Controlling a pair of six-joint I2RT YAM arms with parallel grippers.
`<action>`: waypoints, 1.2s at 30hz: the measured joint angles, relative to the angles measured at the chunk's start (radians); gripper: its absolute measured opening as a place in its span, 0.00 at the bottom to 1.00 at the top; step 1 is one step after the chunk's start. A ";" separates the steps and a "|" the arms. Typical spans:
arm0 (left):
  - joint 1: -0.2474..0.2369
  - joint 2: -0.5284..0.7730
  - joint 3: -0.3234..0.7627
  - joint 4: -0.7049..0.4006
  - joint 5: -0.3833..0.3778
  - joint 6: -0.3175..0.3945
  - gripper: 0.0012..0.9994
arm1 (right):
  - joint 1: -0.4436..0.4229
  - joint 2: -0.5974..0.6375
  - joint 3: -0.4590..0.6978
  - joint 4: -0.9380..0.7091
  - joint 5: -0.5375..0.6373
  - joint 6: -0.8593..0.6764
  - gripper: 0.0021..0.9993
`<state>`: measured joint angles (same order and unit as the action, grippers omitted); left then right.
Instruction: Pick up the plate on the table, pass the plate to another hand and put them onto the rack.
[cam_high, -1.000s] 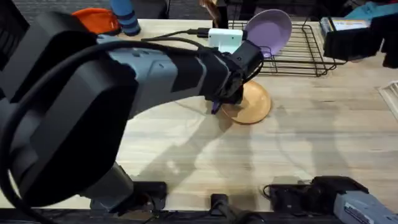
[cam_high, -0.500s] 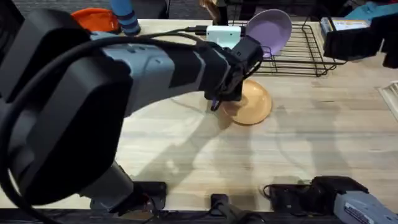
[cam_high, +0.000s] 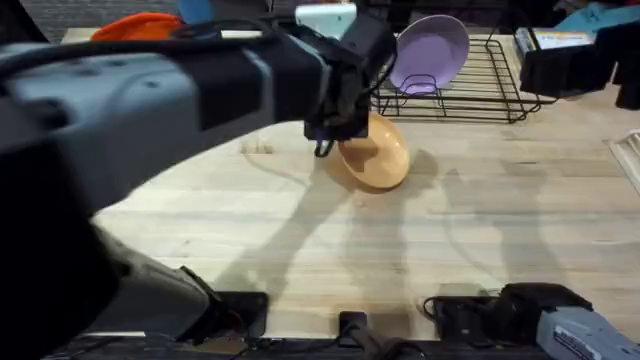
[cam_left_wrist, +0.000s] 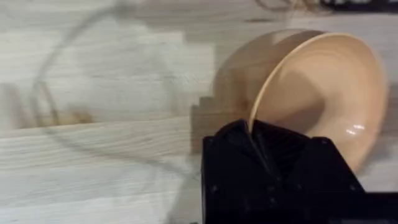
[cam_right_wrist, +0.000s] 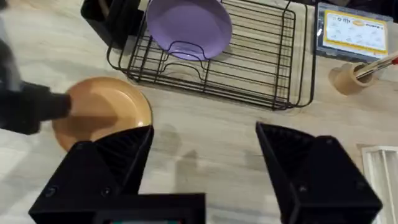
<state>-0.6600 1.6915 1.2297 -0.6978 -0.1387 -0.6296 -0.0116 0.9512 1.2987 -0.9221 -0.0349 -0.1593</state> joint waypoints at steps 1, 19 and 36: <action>0.008 -0.018 0.000 -0.002 0.000 0.009 0.04 | 0.000 0.000 0.000 0.000 0.000 0.000 1.00; 0.221 -0.285 0.000 -0.040 0.193 0.130 0.04 | 0.000 0.000 0.000 0.000 0.000 0.000 1.00; 0.447 -0.286 0.000 -0.012 0.647 0.182 0.04 | 0.000 0.023 0.000 0.001 -0.085 0.196 1.00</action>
<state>-0.2134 1.4055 1.2297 -0.7093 0.5086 -0.4478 -0.0116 0.9745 1.2991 -0.9215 -0.1198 0.0371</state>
